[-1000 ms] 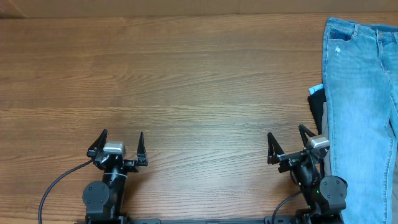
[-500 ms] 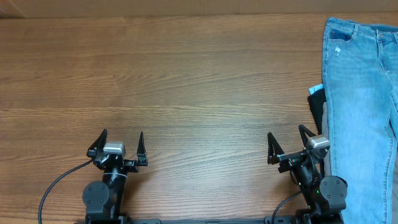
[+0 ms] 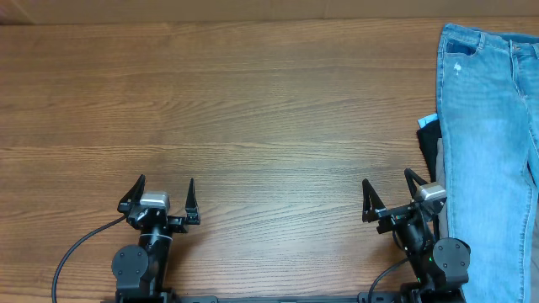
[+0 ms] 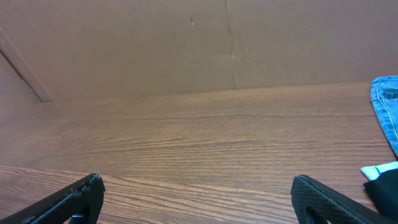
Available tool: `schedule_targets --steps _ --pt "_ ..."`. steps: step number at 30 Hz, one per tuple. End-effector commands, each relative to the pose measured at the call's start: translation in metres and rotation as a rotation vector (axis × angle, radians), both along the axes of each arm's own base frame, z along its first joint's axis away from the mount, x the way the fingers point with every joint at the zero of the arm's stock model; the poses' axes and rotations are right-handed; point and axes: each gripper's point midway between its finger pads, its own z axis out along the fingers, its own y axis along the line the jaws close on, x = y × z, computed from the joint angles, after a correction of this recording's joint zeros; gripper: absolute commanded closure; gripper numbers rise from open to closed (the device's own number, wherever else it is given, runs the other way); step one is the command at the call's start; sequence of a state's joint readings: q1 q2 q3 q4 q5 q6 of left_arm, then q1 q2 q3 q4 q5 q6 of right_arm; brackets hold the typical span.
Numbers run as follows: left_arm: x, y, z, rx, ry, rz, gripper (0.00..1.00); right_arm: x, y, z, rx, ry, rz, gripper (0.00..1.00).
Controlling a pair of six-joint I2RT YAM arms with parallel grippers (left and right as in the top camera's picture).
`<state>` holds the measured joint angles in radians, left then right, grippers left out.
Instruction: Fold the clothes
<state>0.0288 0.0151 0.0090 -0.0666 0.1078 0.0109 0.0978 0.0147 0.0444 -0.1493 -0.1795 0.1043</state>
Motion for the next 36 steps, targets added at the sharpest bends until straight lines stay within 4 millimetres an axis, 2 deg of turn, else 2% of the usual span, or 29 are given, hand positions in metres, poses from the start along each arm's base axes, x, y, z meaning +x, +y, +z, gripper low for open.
schedule_targets --steps 1,7,11,13,15,17,22,26,32,36 --pt "0.0 0.002 0.0 0.009 -0.006 0.011 0.0 0.0 -0.002 0.003 0.005 -0.015 -0.008 0.0" --pt "0.0 0.001 0.0 0.007 -0.007 0.0 0.0 0.0 -0.002 0.004 0.005 -0.017 -0.008 0.0" --pt "-0.003 -0.019 0.007 -0.006 -0.03 -0.114 0.0 -0.004 0.009 0.006 0.009 -0.027 0.057 0.0" --pt "-0.006 -0.032 0.019 -0.023 -0.068 -0.189 0.0 -0.007 0.018 0.014 0.014 -0.056 0.115 0.0" --pt "-0.01 -0.04 0.038 -0.067 -0.12 -0.24 0.0 -0.012 0.027 0.028 0.025 -0.099 0.173 0.0" --pt "-0.014 -0.042 0.055 -0.085 -0.158 -0.252 0.0 -0.015 0.028 0.046 0.067 -0.134 0.18 0.0" --pt "-0.026 -0.04 0.105 -0.011 -0.265 -0.243 0.0 -0.029 0.026 0.102 0.079 -0.289 0.182 0.0" --pt "-0.027 -0.035 0.128 0.008 -0.232 -0.208 0.0 -0.035 0.021 0.136 0.083 -0.333 0.154 0.0" --pt "-0.007 -0.028 0.158 -0.013 -0.078 -0.169 0.0 -0.02 0.022 0.165 0.081 -0.193 0.15 0.0" --pt "0.019 -0.027 0.178 -0.034 0.099 -0.164 0.0 0.005 0.024 0.181 0.077 0.014 0.143 0.0"
